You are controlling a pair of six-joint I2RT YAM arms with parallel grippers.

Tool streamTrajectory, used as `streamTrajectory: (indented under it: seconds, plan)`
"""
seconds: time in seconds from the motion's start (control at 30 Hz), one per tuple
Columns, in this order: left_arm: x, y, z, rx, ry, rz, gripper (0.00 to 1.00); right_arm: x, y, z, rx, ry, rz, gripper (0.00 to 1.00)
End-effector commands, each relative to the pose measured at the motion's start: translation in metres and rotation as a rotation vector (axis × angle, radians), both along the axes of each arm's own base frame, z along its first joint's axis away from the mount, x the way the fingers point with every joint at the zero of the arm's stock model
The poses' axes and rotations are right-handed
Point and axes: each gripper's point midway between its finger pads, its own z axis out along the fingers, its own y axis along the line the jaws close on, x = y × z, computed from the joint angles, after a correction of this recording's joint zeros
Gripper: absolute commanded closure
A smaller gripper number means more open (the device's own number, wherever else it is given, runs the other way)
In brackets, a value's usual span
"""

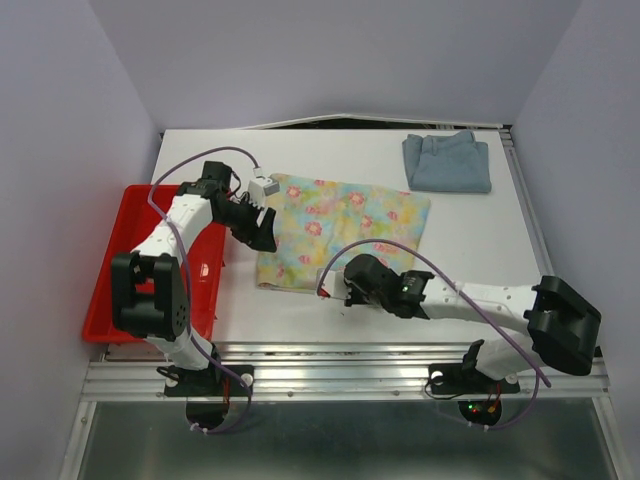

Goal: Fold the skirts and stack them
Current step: Flatten the skirt out

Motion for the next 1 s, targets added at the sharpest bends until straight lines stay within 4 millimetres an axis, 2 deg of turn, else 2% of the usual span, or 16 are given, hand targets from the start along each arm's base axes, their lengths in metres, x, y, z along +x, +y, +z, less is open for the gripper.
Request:
streamTrajectory:
  seconds: [0.0, 0.03, 0.13, 0.23, 0.33, 0.37, 0.47, 0.57, 0.6, 0.63, 0.73, 0.8, 0.83, 0.87, 0.9, 0.97]
  plan:
    - [0.005, 0.0, 0.016, -0.042, -0.01, 0.01, 0.26, -0.031, 0.03, 0.019, 0.158, 0.21, -0.01, 0.99]
    - [0.005, 0.001, 0.015, -0.04, -0.007, 0.014, 0.26, -0.042, 0.027, 0.015, 0.161, 0.285, -0.011, 0.99]
    - [0.005, 0.005, 0.012, -0.024, -0.009, 0.028, 0.26, -0.056, 0.023, 0.012, 0.15, 0.358, 0.029, 0.99]
    - [0.008, 0.01, 0.006, 0.01, -0.01, 0.038, 0.26, -0.069, 0.008, -0.007, 0.085, 0.397, 0.073, 0.99]
    - [0.013, 0.017, -0.001, 0.048, -0.009, 0.066, 0.26, -0.081, 0.002, -0.023, 0.046, 0.451, 0.096, 0.86]
    - [0.015, 0.022, -0.006, 0.083, -0.011, 0.086, 0.27, -0.085, 0.002, -0.025, 0.046, 0.479, 0.099, 0.66]
    - [0.022, 0.039, -0.015, 0.182, -0.032, 0.139, 0.25, -0.085, 0.01, -0.016, 0.068, 0.498, 0.082, 0.25]
    - [0.026, 0.051, -0.017, 0.247, -0.063, 0.177, 0.21, -0.065, 0.02, 0.014, 0.159, 0.439, 0.048, 0.2]
    - [0.026, 0.051, -0.017, 0.258, -0.07, 0.184, 0.2, -0.048, 0.024, 0.033, 0.211, 0.417, 0.016, 0.2]
    - [0.027, 0.051, -0.016, 0.266, -0.077, 0.183, 0.19, -0.048, 0.029, 0.041, 0.227, 0.422, 0.027, 0.2]
    - [0.018, 0.043, -0.027, 0.302, -0.049, 0.166, 0.17, -0.015, 0.025, 0.069, 0.307, 0.397, -0.044, 0.2]
    - [0.014, 0.035, -0.033, 0.321, -0.04, 0.152, 0.17, 0.015, 0.008, 0.07, 0.331, 0.386, -0.12, 0.22]
    - [0.014, 0.034, -0.039, 0.327, -0.024, 0.168, 0.17, 0.037, -0.008, 0.071, 0.346, 0.376, -0.177, 0.24]
    - [0.015, 0.033, -0.041, 0.328, -0.018, 0.181, 0.19, 0.049, -0.017, 0.067, 0.34, 0.375, -0.213, 0.26]
    - [0.016, 0.032, -0.046, 0.334, -0.004, 0.188, 0.24, 0.061, -0.026, 0.053, 0.321, 0.399, -0.259, 0.28]
    - [0.021, 0.032, -0.048, 0.357, -0.011, 0.215, 0.3, 0.085, -0.045, 0.038, 0.311, 0.416, -0.341, 0.32]
